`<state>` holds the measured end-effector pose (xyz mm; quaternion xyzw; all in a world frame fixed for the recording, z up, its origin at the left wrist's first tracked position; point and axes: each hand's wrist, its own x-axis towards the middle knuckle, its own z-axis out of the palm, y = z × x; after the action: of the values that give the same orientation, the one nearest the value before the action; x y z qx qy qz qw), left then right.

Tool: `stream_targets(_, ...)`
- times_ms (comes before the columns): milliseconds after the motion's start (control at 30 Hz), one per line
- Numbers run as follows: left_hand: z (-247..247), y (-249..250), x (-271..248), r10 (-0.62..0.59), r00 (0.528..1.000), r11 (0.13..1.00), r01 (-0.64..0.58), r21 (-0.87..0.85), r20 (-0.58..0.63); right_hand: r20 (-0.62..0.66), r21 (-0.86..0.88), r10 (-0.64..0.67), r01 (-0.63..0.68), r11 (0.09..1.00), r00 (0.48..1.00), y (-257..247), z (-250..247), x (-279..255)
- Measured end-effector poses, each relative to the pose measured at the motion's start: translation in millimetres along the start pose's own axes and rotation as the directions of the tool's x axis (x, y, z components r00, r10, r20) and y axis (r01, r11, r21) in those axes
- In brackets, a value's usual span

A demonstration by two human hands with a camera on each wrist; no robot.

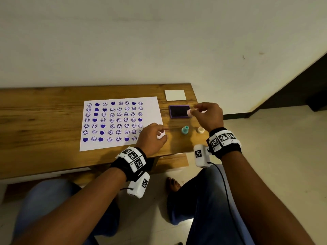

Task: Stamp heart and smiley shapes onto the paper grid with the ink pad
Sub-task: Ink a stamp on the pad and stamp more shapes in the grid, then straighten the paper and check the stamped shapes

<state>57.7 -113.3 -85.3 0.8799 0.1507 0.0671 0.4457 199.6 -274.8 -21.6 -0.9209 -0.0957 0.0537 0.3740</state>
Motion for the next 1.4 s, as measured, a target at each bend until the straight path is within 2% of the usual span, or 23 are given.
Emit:
stream_targets(67,-6.1,5.0,-0.6,-0.008,0.999,0.993,0.004,-0.116,-0.032,0.055,0.259,0.021,-0.035,0.965,0.998,-14.0,-2.0,-9.0)
stream_targets(133,-11.9,13.0,-0.5,-0.016,1.000,0.965,0.009,-0.264,-0.023,0.184,0.430,0.003,-0.084,0.899,0.983,-23.5,1.8,-21.8)
stream_targets(233,-16.8,23.8,-0.8,0.001,1.000,0.934,-0.010,-0.357,-0.025,0.288,0.511,-0.027,-0.130,0.850,0.957,-26.1,13.9,-38.4)
stream_targets(400,-21.2,27.1,-4.7,0.026,0.995,0.951,-0.055,-0.306,-0.097,0.352,0.571,-0.061,-0.163,0.804,0.934,-25.6,25.6,-52.4)
stream_targets(500,-24.6,23.7,-8.7,0.018,0.998,0.954,-0.035,-0.298,-0.058,0.254,0.469,-0.055,-0.073,0.880,0.966,-24.0,29.6,-50.6)
stream_targets(567,-25.9,18.4,-11.3,0.006,0.999,0.965,-0.016,-0.261,-0.040,0.122,0.255,-0.046,0.013,0.967,0.991,-21.1,27.7,-42.8)
stream_targets(633,-26.5,12.6,-13.3,-0.007,0.999,0.982,-0.002,-0.191,-0.048,0.054,0.038,-0.050,0.047,0.998,0.997,-17.2,21.9,-33.1)
stream_targets(733,-25.6,5.5,-14.6,-0.019,0.999,0.994,0.015,-0.107,-0.041,0.019,-0.206,-0.039,0.042,0.978,0.999,-8.6,15.0,-17.0)
stream_targets(867,-23.6,-1.3,-19.6,0.014,1.000,1.000,-0.014,-0.010,0.013,0.075,-0.417,0.032,0.002,0.909,0.997,2.4,18.9,-4.0)
stream_targets(1067,-30.0,-11.9,-26.6,-0.003,1.000,1.000,0.003,0.021,0.016,0.087,-0.487,0.074,-0.023,0.873,0.993,9.4,27.7,-2.0)
stream_targets(1267,-47.1,-20.8,-28.0,-0.016,1.000,1.000,0.017,0.018,-0.014,0.096,-0.474,0.108,-0.050,0.879,0.990,8.5,25.0,-4.8)
stream_targets(1400,-63.5,-34.2,-26.2,-0.030,0.995,0.996,0.037,0.077,-0.100,0.054,-0.449,-0.044,0.064,0.891,0.998,-14.0,23.1,-10.2)
